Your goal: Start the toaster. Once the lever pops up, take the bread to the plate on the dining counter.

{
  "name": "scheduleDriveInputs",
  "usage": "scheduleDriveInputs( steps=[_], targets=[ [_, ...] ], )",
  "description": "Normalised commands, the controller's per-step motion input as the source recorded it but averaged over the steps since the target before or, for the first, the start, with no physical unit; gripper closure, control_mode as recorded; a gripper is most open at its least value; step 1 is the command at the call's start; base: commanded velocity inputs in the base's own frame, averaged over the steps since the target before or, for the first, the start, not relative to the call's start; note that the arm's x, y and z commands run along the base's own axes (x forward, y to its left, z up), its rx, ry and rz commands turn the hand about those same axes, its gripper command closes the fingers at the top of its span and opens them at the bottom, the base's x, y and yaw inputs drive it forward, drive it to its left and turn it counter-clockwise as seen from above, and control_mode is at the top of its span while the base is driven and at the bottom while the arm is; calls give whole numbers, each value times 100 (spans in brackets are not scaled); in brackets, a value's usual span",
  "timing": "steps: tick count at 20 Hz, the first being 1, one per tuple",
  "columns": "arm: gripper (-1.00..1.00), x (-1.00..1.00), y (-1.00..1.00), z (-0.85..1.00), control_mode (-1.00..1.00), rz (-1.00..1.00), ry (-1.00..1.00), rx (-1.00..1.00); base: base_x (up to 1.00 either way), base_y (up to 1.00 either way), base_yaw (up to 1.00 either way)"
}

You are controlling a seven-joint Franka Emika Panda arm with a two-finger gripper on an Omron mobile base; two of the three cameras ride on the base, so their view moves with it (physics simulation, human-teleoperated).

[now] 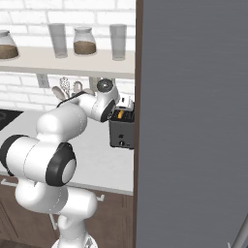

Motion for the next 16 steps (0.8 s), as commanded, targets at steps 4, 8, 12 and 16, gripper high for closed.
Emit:
scheduleDriveInputs(
  steps=[4,8,12,16],
  targets=[
    [-100,0,0,0,-100,0,0,0,0,0,0],
    [-100,0,0,0,-100,0,0,0,0,0,0],
    [-100,0,0,0,-100,0,0,0,0,0,0],
    [-100,0,0,0,-100,0,0,0,0,0,0]
  ],
)
